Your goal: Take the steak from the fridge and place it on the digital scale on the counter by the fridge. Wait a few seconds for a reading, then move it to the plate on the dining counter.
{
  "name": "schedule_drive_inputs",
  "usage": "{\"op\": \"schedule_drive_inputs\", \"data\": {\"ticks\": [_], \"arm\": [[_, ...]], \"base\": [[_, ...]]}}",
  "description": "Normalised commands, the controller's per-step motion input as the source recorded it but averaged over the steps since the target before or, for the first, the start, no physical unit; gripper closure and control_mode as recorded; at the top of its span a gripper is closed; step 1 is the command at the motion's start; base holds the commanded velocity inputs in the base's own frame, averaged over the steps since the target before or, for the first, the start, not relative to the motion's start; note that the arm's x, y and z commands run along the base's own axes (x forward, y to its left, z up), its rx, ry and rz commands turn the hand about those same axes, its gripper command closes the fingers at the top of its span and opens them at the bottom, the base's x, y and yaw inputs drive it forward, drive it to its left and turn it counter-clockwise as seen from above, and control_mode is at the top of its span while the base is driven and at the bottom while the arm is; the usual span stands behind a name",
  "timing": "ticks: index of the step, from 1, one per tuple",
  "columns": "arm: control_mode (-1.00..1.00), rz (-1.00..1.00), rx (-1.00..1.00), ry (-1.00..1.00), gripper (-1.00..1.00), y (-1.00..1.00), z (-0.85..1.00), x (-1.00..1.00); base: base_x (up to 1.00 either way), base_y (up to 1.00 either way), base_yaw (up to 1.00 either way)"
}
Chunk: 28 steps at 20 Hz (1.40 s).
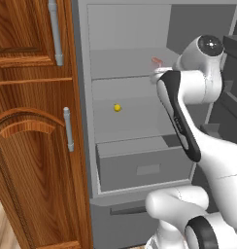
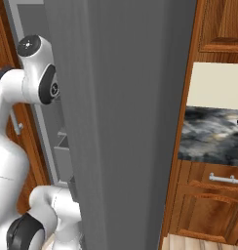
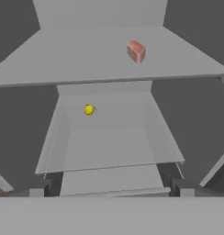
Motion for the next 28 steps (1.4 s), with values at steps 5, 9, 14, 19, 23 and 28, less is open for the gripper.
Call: {"op": "schedule_drive_inputs", "data": {"ticks": [5, 9, 14, 19, 23, 28], "arm": [[-1.0, -0.14, 0.0, 0.0, -1.0, -0.27, 0.52, 0.07], [-1.0, -0.02, 0.0, 0.0, -1.0, -0.49, 0.06, 0.08], [-1.0, 0.0, 0.0, -0.09, -1.0, -0.39, -0.03, 0.29], [-1.0, 0.0, 0.0, -0.18, -1.0, -0.06, -0.21, 0.44], [-1.0, 0.0, 0.0, -0.15, -1.0, 0.0, -0.15, 0.52], [-1.0, 0.0, 0.0, 0.0, -1.0, 0.0, -0.05, 0.6]], "base": [[0.0, 0.0, 0.0], [0.0, 0.0, 0.0], [0.0, 0.0, 0.0], [0.0, 0.0, 0.0], [0.0, 0.0, 0.0], [0.0, 0.0, 0.0]]}}
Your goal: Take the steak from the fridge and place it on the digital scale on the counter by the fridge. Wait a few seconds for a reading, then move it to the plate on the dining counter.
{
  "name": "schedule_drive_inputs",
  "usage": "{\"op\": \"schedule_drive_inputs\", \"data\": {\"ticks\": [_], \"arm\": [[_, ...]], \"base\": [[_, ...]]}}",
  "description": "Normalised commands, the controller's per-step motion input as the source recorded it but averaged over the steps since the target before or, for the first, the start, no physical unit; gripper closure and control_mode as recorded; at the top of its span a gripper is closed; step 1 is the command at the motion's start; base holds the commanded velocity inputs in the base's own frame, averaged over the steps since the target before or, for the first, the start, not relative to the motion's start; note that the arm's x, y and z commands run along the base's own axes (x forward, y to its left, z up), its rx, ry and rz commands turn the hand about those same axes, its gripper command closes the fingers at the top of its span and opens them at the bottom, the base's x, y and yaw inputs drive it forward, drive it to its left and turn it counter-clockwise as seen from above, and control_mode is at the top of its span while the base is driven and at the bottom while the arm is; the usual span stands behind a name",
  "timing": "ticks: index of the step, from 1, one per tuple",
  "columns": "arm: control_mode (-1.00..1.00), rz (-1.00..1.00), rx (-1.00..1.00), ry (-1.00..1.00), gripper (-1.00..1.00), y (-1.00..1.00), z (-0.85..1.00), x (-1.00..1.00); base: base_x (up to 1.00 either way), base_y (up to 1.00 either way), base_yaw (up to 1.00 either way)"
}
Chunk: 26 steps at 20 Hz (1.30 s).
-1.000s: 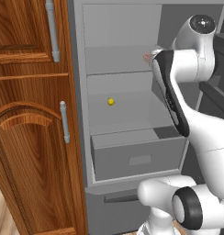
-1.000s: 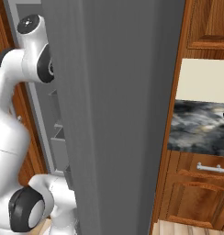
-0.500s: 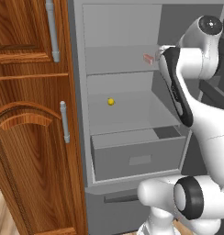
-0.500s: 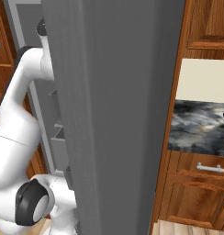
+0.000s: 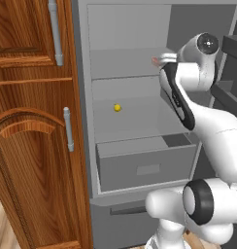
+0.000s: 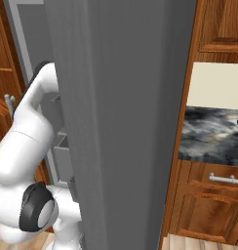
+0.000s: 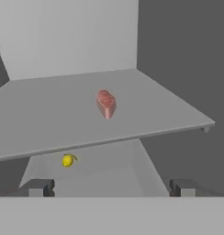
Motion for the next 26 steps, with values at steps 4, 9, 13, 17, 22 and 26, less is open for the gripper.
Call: {"op": "schedule_drive_inputs", "data": {"ticks": [4, 9, 13, 17, 22, 26], "arm": [[-1.0, 0.0, 0.0, 0.13, -1.0, 0.0, 0.0, 0.73], [-1.0, 0.0, 0.0, 0.19, -1.0, 0.0, 0.0, 0.75], [-1.0, 0.0, 0.0, 0.19, -1.0, -0.01, 0.0, 0.67], [-1.0, 0.0, 0.0, 0.06, -1.0, -0.04, -0.09, 0.54], [-1.0, 0.0, 0.0, 0.0, -1.0, -0.04, -0.33, 0.4], [-1.0, 0.0, 0.0, 0.0, -1.0, -0.09, -0.38, 0.23]], "base": [[0.0, 0.0, 0.0], [0.0, 0.0, 0.0], [0.0, 0.0, 0.0], [0.0, 0.0, 0.0], [0.0, 0.0, 0.0], [0.0, 0.0, 0.0]]}}
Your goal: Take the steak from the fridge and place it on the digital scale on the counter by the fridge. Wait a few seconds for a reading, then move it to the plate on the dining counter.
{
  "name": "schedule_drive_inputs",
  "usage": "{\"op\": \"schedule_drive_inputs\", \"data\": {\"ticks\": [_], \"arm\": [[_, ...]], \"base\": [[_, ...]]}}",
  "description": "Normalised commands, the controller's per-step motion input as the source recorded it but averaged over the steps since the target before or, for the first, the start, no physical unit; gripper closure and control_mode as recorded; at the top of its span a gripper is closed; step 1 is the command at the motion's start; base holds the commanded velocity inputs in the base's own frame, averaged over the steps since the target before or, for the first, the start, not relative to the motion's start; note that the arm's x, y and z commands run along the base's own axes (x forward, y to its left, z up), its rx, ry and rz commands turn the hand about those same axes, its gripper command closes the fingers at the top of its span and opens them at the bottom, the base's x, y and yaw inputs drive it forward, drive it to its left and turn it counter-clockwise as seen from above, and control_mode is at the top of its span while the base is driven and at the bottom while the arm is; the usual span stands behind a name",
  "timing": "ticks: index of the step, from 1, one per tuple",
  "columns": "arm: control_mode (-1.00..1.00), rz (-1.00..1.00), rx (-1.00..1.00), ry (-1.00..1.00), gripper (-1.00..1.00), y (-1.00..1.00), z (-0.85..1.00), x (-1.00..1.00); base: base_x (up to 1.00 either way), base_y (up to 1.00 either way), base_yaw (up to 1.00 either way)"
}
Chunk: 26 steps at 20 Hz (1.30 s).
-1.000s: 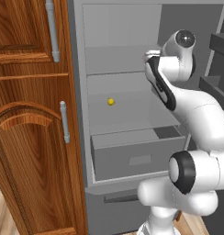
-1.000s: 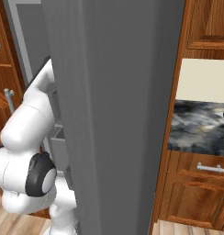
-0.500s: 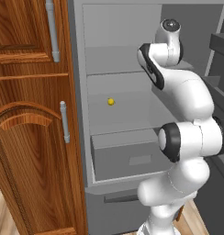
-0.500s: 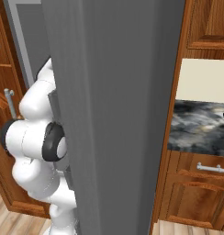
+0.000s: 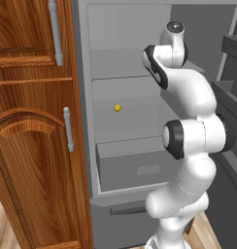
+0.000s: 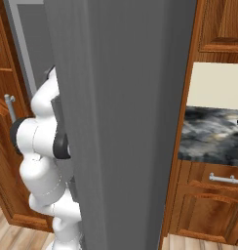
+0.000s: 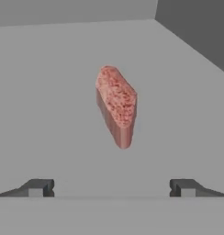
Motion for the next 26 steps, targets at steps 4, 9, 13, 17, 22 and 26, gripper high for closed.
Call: {"op": "schedule_drive_inputs", "data": {"ticks": [4, 9, 13, 17, 22, 26], "arm": [[-1.0, 0.0, 0.0, -0.02, -1.0, -0.14, -0.37, 0.19], [-1.0, 0.0, 0.0, -0.07, -1.0, -0.21, -0.18, 0.21], [-1.0, 0.0, 0.0, -0.08, -1.0, -0.14, -0.09, 0.36], [-1.0, 0.0, 0.0, -0.05, -1.0, -0.04, -0.03, 0.54], [-1.0, 0.0, 0.0, 0.0, -1.0, 0.0, 0.0, 0.64], [-1.0, 0.0, 0.0, 0.0, -1.0, -0.03, 0.0, 0.6]], "base": [[0.0, 0.0, 0.0], [0.0, 0.0, 0.0], [0.0, 0.0, 0.0], [0.0, 0.0, 0.0], [0.0, 0.0, 0.0], [0.0, 0.0, 0.0]]}}
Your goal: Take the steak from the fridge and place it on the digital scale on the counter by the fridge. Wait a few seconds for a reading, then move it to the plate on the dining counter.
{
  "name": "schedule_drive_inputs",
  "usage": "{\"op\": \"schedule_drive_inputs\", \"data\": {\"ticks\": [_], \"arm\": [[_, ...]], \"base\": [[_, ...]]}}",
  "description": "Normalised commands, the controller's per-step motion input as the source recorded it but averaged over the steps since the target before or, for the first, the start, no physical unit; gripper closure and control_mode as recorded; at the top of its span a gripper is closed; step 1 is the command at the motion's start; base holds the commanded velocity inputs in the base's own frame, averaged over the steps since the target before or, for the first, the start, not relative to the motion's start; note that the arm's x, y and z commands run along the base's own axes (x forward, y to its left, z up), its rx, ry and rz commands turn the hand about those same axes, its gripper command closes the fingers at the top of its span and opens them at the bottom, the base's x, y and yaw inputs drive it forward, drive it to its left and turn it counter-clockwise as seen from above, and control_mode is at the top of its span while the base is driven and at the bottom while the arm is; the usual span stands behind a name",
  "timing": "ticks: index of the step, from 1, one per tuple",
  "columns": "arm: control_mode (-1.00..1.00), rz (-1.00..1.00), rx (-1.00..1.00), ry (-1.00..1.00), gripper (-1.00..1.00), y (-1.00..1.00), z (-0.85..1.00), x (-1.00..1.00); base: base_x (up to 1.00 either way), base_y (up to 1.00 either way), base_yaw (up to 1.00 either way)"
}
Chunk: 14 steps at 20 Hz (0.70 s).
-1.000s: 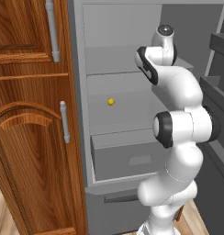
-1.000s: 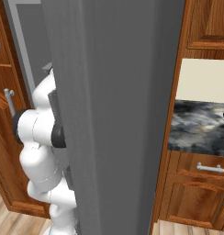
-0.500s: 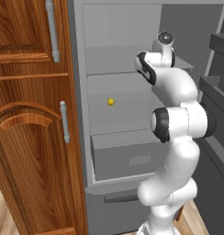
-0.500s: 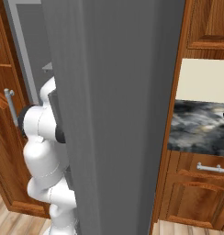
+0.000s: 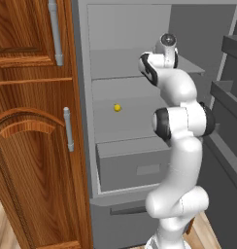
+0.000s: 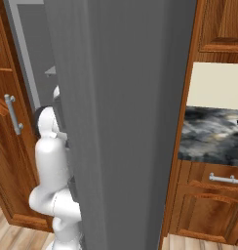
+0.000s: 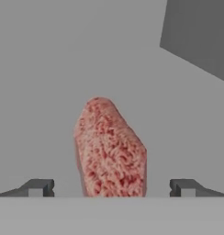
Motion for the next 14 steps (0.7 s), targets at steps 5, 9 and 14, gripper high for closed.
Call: {"op": "schedule_drive_inputs", "data": {"ticks": [5, 9, 14], "arm": [[-1.0, 0.0, 0.0, 0.01, -1.0, -0.08, -0.08, 0.25], [-1.0, 0.0, 0.0, 0.03, 1.0, 0.0, -0.36, 0.0], [-1.0, 0.0, 0.0, 0.0, 1.0, 0.0, -0.34, 0.0]], "base": [[0.0, 0.0, 0.0], [0.0, 0.0, 0.0], [0.0, 0.0, 0.0]]}}
